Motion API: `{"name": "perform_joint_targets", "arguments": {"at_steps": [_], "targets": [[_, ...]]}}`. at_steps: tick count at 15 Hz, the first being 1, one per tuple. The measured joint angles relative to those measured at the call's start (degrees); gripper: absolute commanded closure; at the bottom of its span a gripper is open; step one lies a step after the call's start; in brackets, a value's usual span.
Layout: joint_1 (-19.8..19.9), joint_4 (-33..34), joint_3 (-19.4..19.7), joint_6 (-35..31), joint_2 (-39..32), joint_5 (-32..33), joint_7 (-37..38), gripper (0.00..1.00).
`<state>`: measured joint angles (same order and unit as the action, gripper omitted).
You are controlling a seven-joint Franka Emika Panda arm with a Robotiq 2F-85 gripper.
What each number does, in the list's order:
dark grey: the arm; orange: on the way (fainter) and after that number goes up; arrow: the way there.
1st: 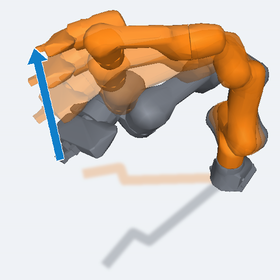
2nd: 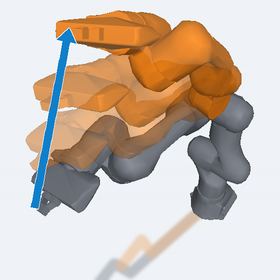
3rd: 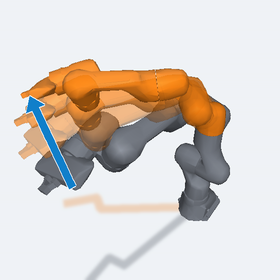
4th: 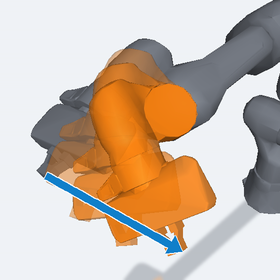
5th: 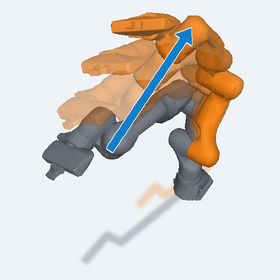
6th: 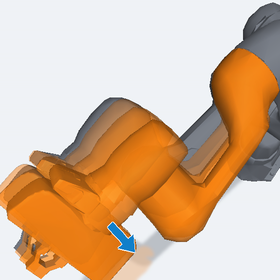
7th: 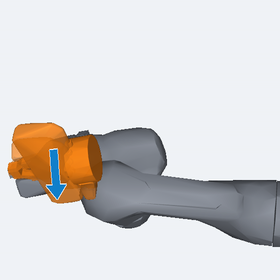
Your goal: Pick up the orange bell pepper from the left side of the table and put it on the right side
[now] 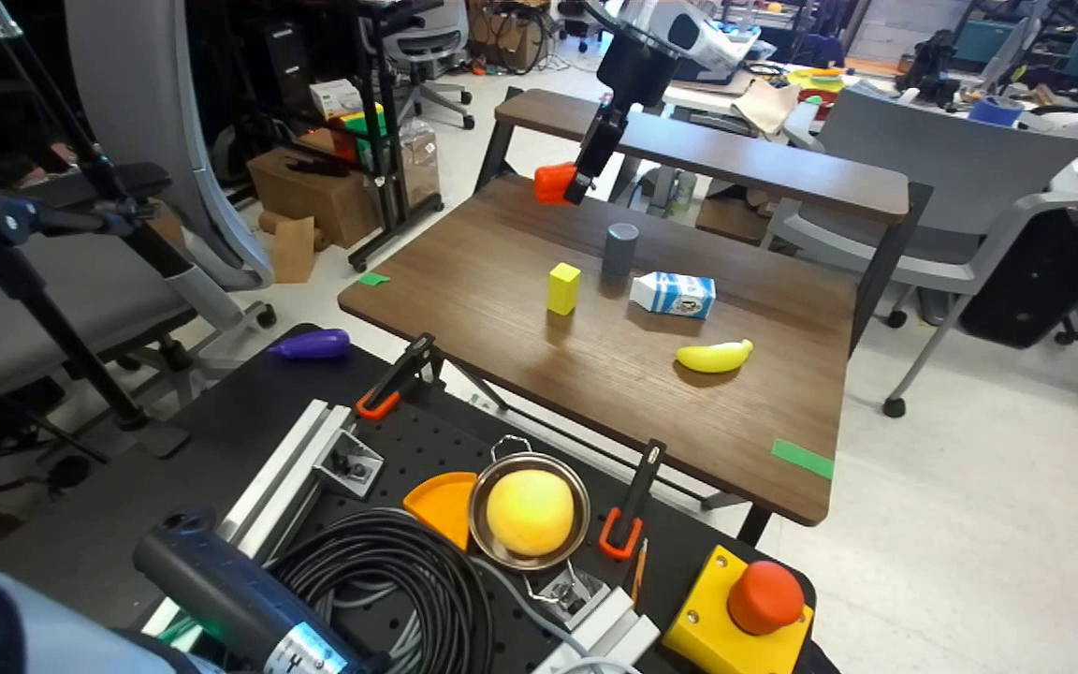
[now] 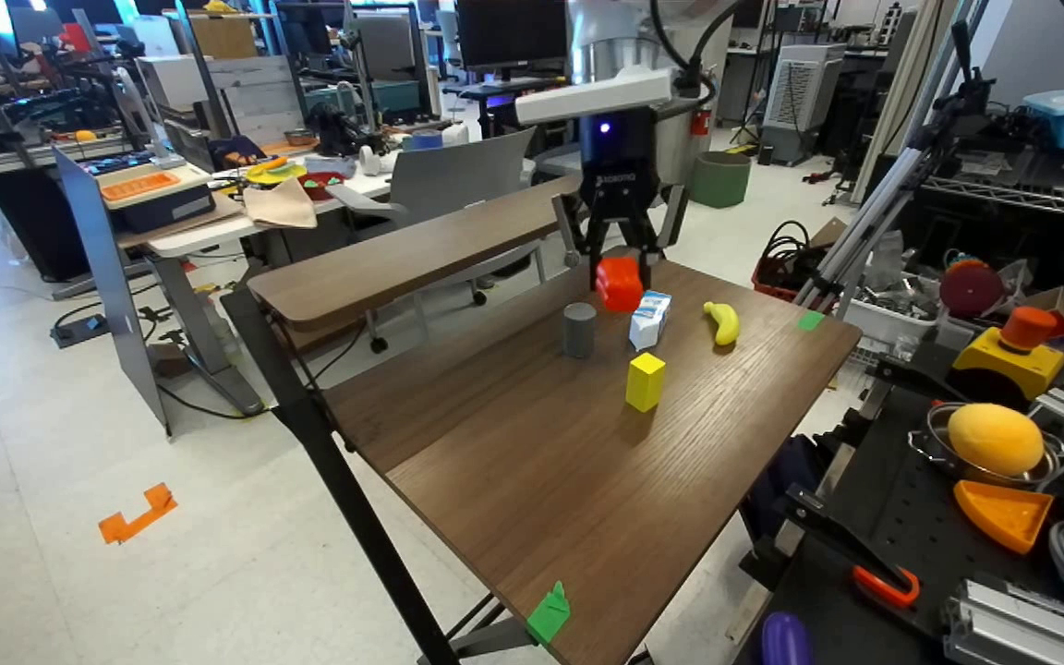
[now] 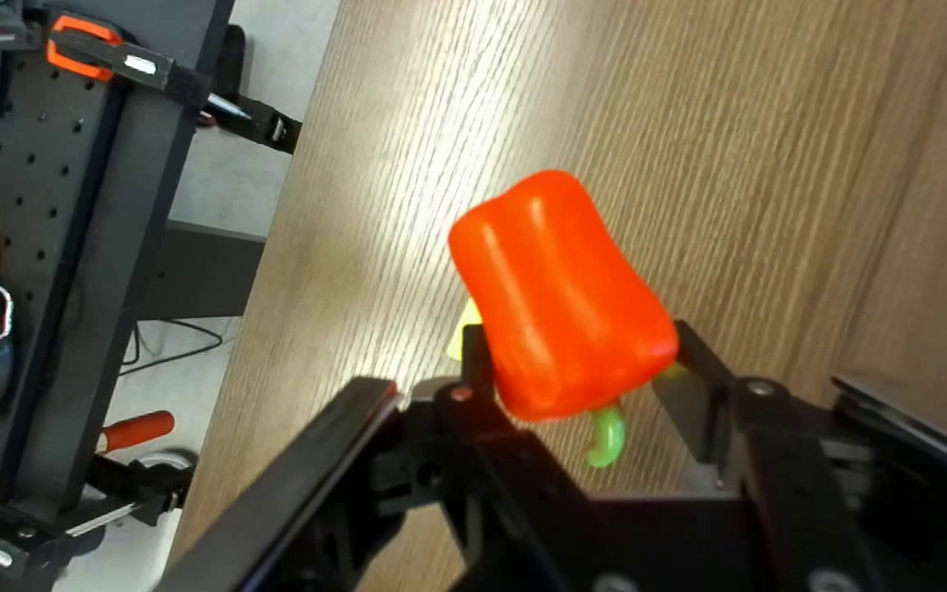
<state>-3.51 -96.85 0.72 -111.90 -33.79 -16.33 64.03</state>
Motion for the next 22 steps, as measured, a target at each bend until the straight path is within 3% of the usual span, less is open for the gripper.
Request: {"name": "perform_joint_targets", "arguments": {"at_steps": [5, 9, 16, 19, 22], "targets": [[7.06, -4.72, 0.66, -3.71, 4.14, -10.38, -4.16, 0.73], [11.02, -6.73, 2.89, -5.58, 4.48, -16.62, -3.42, 0.73], [13.03, -8.08, 7.94, -5.95, 3.67, -19.52, 9.07, 0.73], [13.86, -7.89, 8.35, -4.79, 2.94, -20.06, 14.72, 0.73], [15.51, -5.11, 8.18, 3.60, 0.71, -20.90, 16.42, 0.73]]}}
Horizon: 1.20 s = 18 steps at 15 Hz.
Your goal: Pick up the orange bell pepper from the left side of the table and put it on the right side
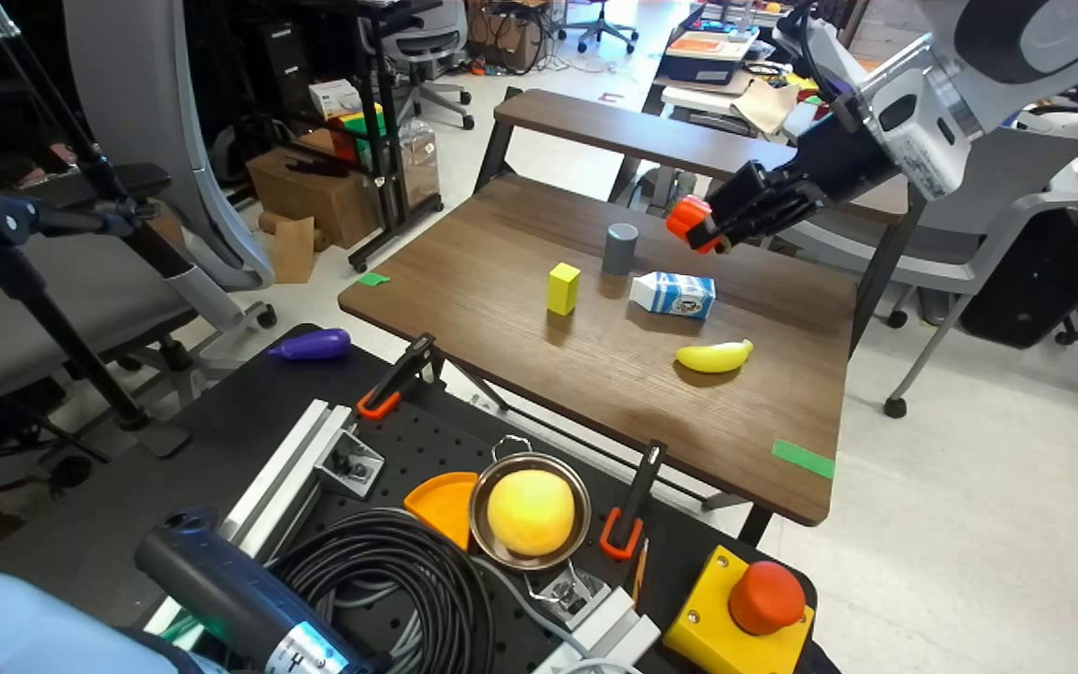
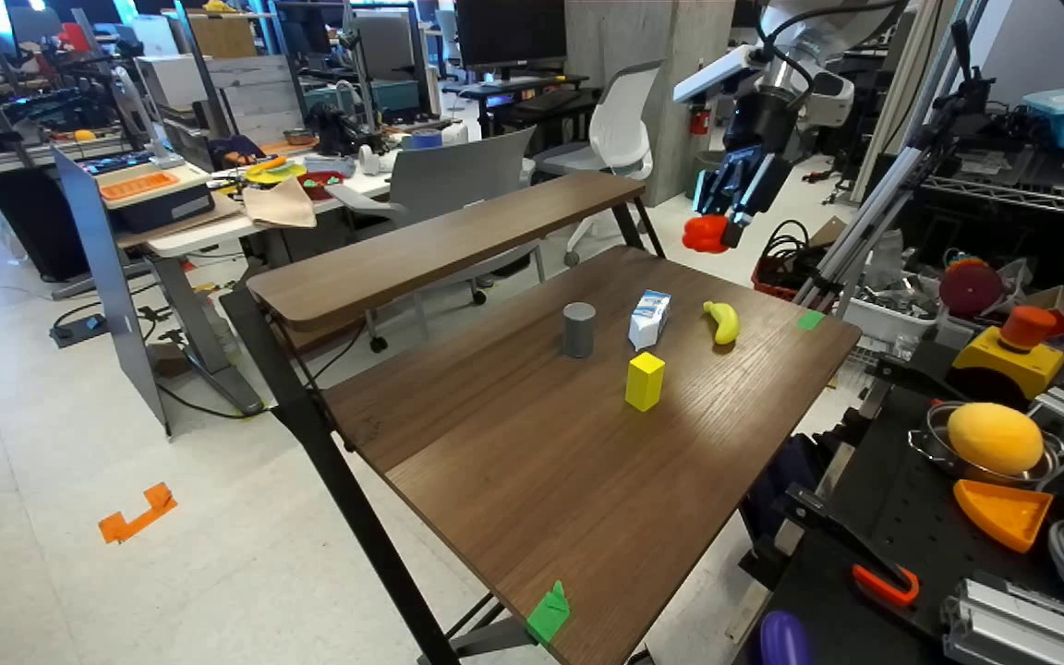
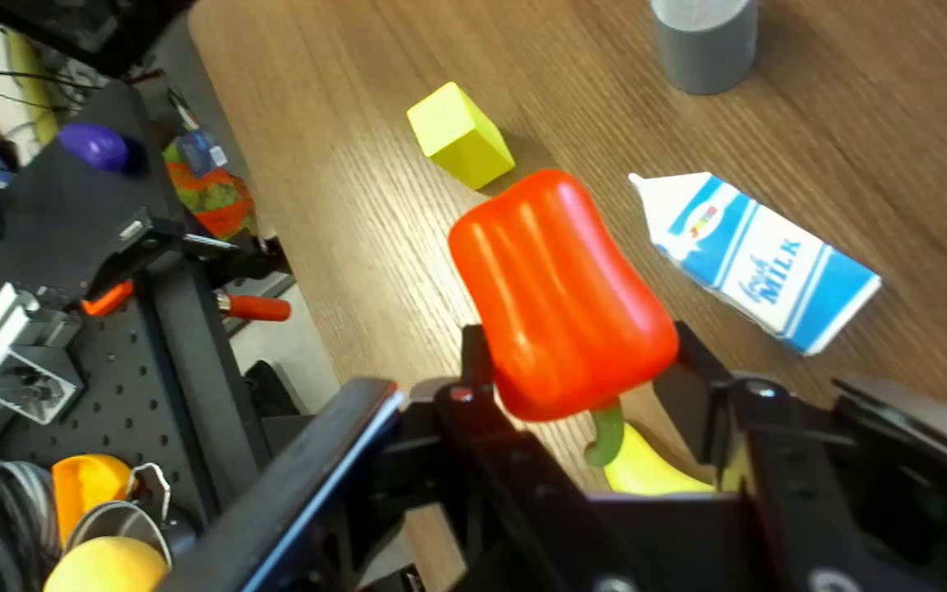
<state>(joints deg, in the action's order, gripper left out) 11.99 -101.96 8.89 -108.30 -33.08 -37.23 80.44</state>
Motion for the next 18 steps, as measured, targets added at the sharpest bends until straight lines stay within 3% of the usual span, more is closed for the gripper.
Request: {"name": "perform_joint_targets", "arguments": {"at_steps": [3, 6, 11, 18], "targets": [[1.58, 5.72, -0.33, 9.48, -4.64, -1.42, 0.74, 0.73], [2.06, 12.32, -0.17, 13.79, -10.83, -2.59, 4.99, 0.73], [2.08, 20.40, 1.70, 10.57, -18.42, -2.53, 16.67, 0.73], [1.35, 23.65, 4.57, 2.55, -19.34, 2.57, 33.87, 0.73]]}}
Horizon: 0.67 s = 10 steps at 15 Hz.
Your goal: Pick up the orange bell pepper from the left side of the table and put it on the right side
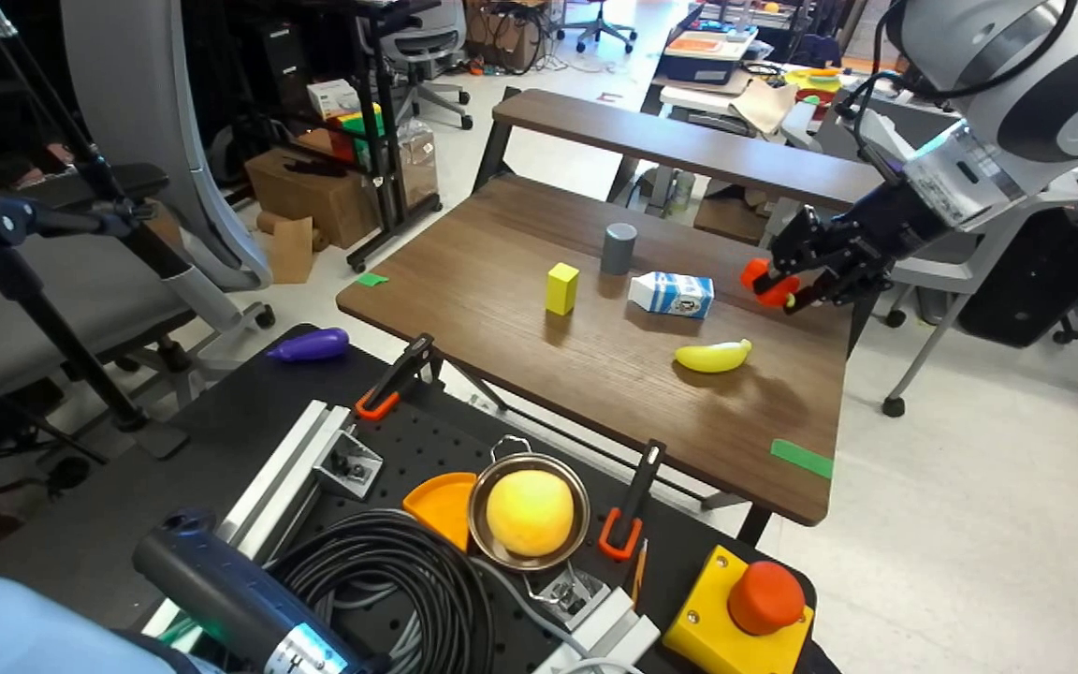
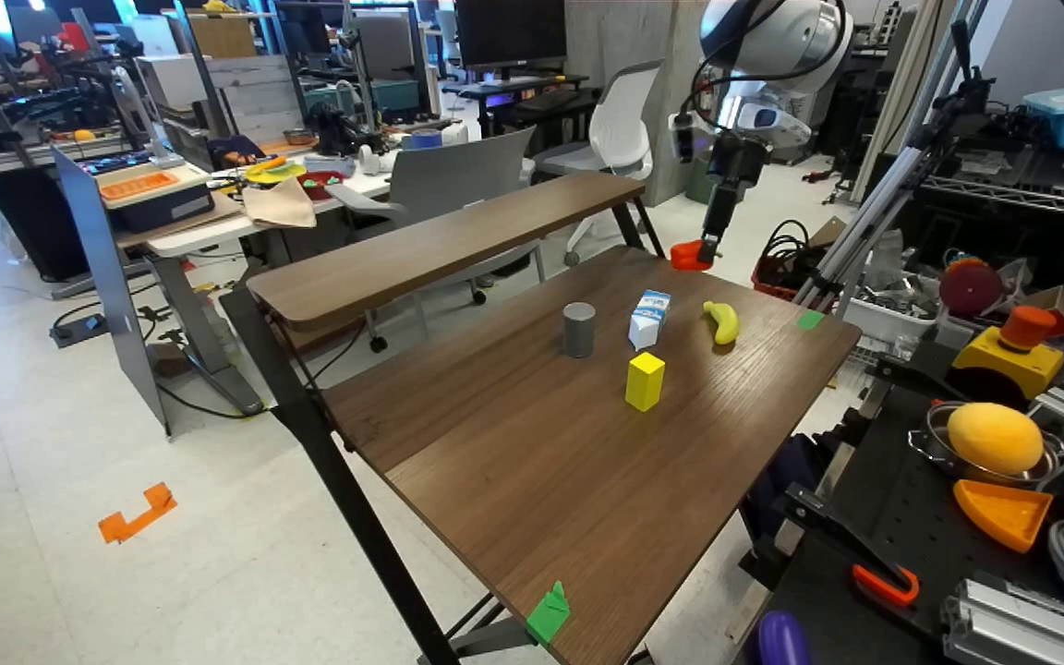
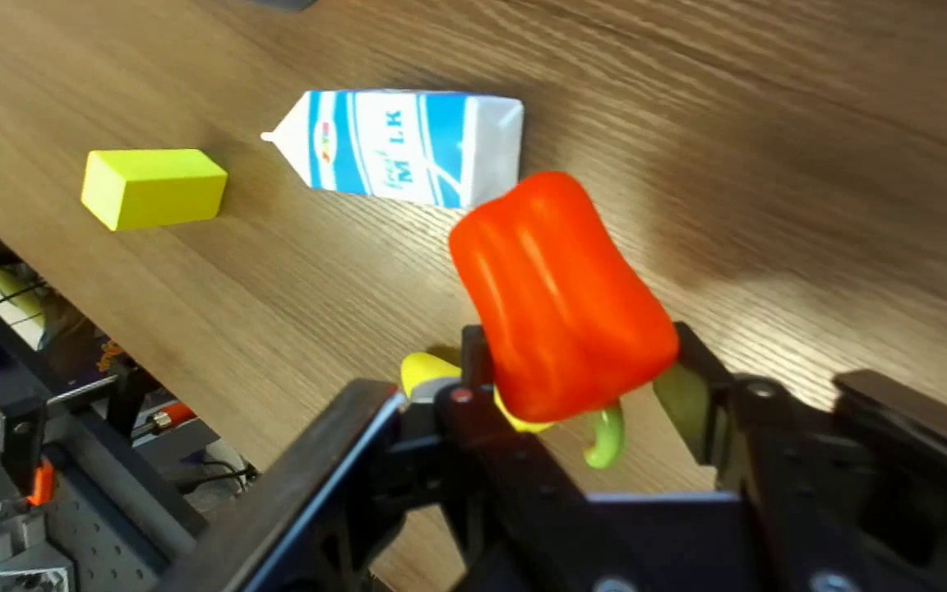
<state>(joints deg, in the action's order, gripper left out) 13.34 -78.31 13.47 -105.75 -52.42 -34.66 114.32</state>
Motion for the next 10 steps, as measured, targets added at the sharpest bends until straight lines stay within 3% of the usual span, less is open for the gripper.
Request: {"name": "perform_joint_targets", "arguments": {"at_steps": [5, 10], "targets": [[-0.81, 3.06, 0.24, -1.35, -1.28, 7.41, 11.25, 0.73], [-0.43, 10.89, 0.04, -1.19, -8.74, 11.50, 17.38, 0.73]]}}
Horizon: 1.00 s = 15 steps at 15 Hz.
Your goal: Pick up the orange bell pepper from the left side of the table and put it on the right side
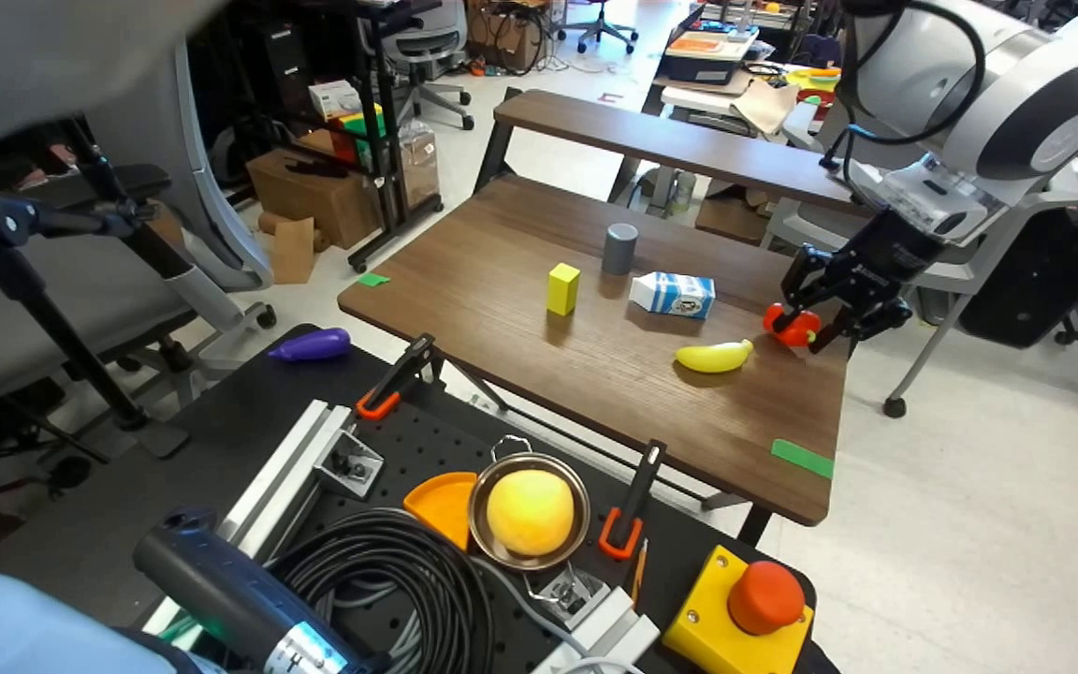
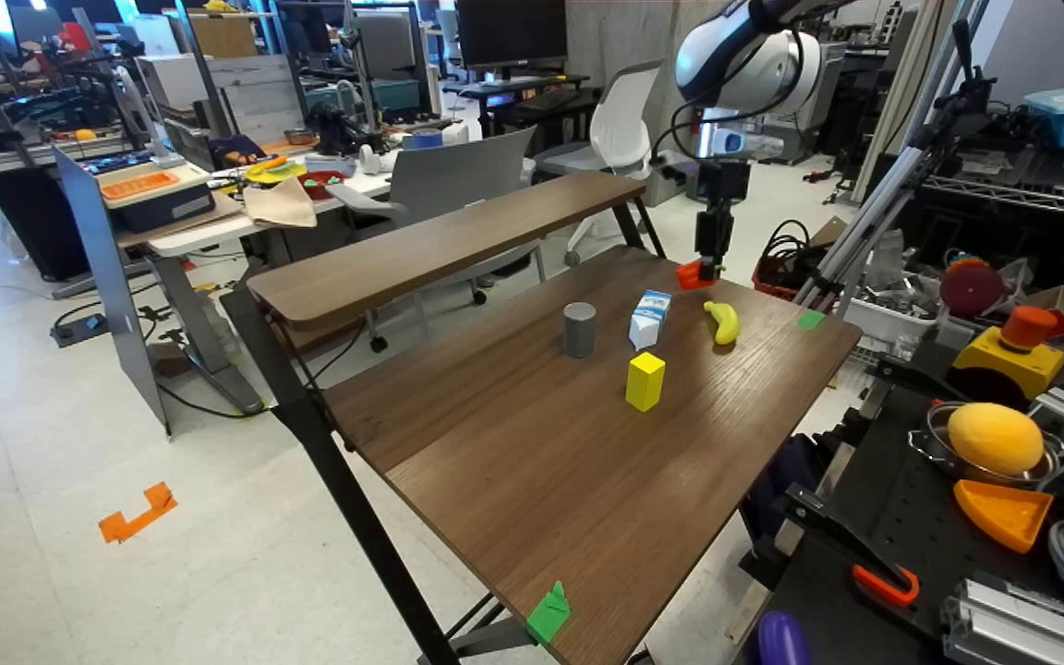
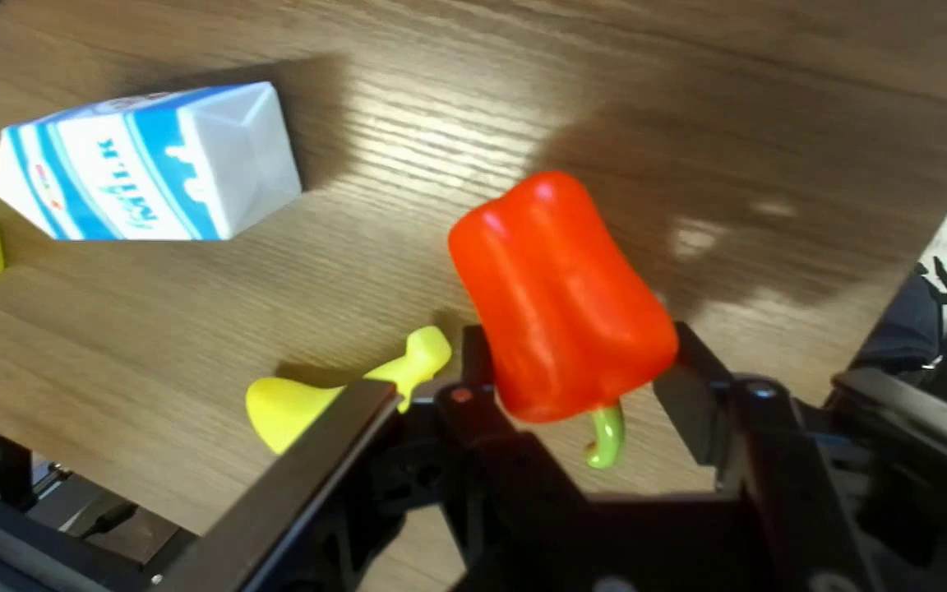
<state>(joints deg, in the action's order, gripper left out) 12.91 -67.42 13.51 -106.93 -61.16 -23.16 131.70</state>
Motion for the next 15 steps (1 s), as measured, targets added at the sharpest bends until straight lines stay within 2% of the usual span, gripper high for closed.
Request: {"name": "perform_joint_targets", "arguments": {"at_steps": [3, 4, 5, 8, 15], "targets": [[0.73, 5.78, -0.24, 2.73, -4.23, 1.62, 2.13, 0.73], [0.98, 7.55, -0.27, 4.03, -5.11, 1.94, 2.59, 0.23], [1.29, 9.11, -0.39, 5.07, -5.93, 2.16, 2.77, 0.21], [2.17, 12.44, -1.06, 6.21, -8.35, 2.50, 2.93, 0.02], [1.73, 16.76, -2.60, 3.69, -10.55, 2.51, 0.62, 0.00]]}}
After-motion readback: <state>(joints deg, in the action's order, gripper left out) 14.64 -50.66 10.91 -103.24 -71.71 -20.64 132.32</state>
